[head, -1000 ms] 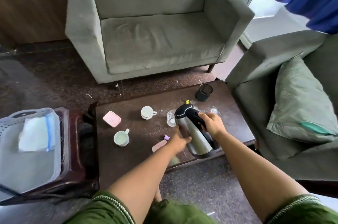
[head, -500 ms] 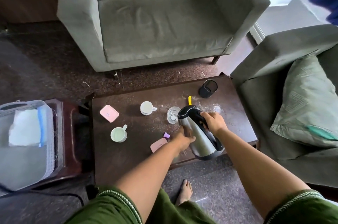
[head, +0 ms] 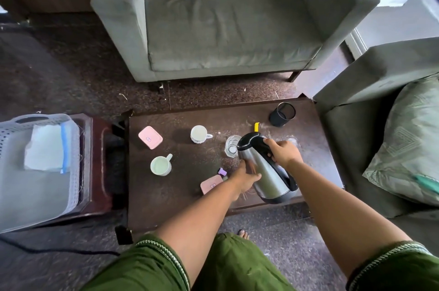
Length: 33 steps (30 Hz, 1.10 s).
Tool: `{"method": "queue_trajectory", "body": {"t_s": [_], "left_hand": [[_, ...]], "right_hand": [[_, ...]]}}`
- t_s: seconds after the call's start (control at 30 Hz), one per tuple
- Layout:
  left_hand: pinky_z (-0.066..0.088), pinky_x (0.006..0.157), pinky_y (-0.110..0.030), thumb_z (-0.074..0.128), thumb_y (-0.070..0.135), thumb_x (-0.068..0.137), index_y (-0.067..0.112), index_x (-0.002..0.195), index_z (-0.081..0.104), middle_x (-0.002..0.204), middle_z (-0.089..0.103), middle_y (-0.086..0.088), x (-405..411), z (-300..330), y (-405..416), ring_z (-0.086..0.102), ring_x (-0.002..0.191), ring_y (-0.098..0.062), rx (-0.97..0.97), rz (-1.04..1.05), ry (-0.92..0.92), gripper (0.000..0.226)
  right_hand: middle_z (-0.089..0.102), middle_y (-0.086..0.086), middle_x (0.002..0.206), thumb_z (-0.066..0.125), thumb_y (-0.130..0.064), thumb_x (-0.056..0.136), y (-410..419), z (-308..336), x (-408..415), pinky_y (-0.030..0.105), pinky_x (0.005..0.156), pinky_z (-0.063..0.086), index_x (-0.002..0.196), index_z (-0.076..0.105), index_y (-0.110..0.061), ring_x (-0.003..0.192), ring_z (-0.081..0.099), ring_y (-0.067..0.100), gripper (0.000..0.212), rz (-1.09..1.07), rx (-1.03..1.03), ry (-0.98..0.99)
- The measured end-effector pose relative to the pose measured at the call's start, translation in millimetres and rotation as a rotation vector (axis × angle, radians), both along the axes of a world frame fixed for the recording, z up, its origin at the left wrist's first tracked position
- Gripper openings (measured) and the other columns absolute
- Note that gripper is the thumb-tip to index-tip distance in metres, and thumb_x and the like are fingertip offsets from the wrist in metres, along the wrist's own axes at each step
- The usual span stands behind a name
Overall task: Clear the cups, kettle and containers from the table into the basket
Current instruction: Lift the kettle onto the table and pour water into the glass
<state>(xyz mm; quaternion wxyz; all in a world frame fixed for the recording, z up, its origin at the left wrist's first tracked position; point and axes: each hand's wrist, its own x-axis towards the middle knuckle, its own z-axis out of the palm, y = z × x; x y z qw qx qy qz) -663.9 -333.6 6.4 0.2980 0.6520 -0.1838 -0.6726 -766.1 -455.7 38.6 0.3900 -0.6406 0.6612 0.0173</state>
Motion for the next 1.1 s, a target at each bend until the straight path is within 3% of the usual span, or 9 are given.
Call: {"method": "queue_trajectory", "body": {"t_s": [0.17, 0.37, 0.47, 0.53, 0.73, 0.93, 1.1], "left_hand": [[0.034, 0.111, -0.035, 0.061, 0.023, 0.092, 0.021, 0.153, 0.011, 0.154, 0.032, -0.003, 11.1, 4.8, -2.7, 0.035, 0.138, -0.024, -0.017, 0.002, 0.015, 0.079], [0.035, 0.113, -0.041, 0.062, 0.026, 0.091, 0.020, 0.152, 0.017, 0.152, 0.036, -0.003, 11.3, 8.0, -4.4, 0.038, 0.136, -0.023, -0.010, -0.021, 0.003, 0.076], [0.029, 0.106, -0.026, 0.061, 0.028, 0.091, 0.020, 0.151, 0.018, 0.152, 0.035, -0.004, 11.8, 5.3, -3.3, 0.035, 0.138, -0.022, -0.017, -0.056, -0.021, 0.074], [0.026, 0.098, -0.024, 0.060, 0.028, 0.092, 0.020, 0.152, 0.015, 0.154, 0.033, -0.004, 12.4, 3.5, -3.0, 0.032, 0.140, -0.022, -0.023, -0.068, -0.028, 0.076], [0.027, 0.115, -0.036, 0.061, 0.028, 0.092, 0.022, 0.154, 0.007, 0.158, 0.025, -0.003, 15.1, 5.6, -5.9, 0.029, 0.143, -0.023, -0.006, -0.066, -0.007, 0.083], [0.037, 0.112, -0.045, 0.063, 0.027, 0.090, 0.022, 0.151, 0.019, 0.153, 0.033, -0.003, 10.4, 11.0, -9.6, 0.040, 0.135, -0.024, -0.006, -0.092, -0.009, 0.076], [0.035, 0.114, -0.044, 0.063, 0.031, 0.089, 0.023, 0.154, 0.007, 0.159, 0.022, -0.004, 9.3, 14.3, -8.3, 0.034, 0.140, -0.025, 0.000, -0.133, -0.046, 0.086]], "right_hand": [[0.067, 0.003, 0.049, 0.046, -0.073, 0.063, -5.9, 3.4, 11.6, 0.030, 0.059, 0.052, 0.048, 0.064, -0.013, 0.043, 0.062, 0.019, 0.064, -0.010, -0.017, 0.002], [0.069, 0.003, 0.052, 0.045, -0.072, 0.065, -10.7, 11.0, 16.6, 0.028, 0.057, 0.051, 0.051, 0.066, -0.013, 0.047, 0.064, 0.019, 0.063, 0.026, -0.025, 0.054], [0.067, 0.001, 0.050, 0.044, -0.072, 0.063, -11.7, 13.4, 19.1, 0.025, 0.051, 0.045, 0.051, 0.065, -0.013, 0.044, 0.063, 0.018, 0.063, 0.042, -0.035, 0.072], [0.066, 0.000, 0.047, 0.044, -0.072, 0.063, -12.6, 13.9, 21.1, 0.025, 0.050, 0.043, 0.049, 0.064, -0.014, 0.043, 0.062, 0.017, 0.063, 0.052, -0.037, 0.082], [0.060, -0.007, 0.039, 0.043, -0.072, 0.066, -14.3, 15.2, 25.5, 0.023, 0.047, 0.037, 0.050, 0.063, -0.015, 0.041, 0.059, 0.014, 0.063, 0.047, -0.042, 0.093], [0.059, -0.004, 0.039, 0.047, -0.067, 0.070, -18.2, 18.8, 21.7, 0.026, 0.051, 0.043, 0.048, 0.061, -0.015, 0.049, 0.060, 0.020, 0.058, 0.054, -0.034, 0.104], [0.058, -0.008, 0.037, 0.047, -0.068, 0.070, -21.5, 24.1, 20.1, 0.025, 0.049, 0.041, 0.049, 0.059, -0.016, 0.043, 0.055, 0.016, 0.057, 0.049, -0.028, 0.076]]}}
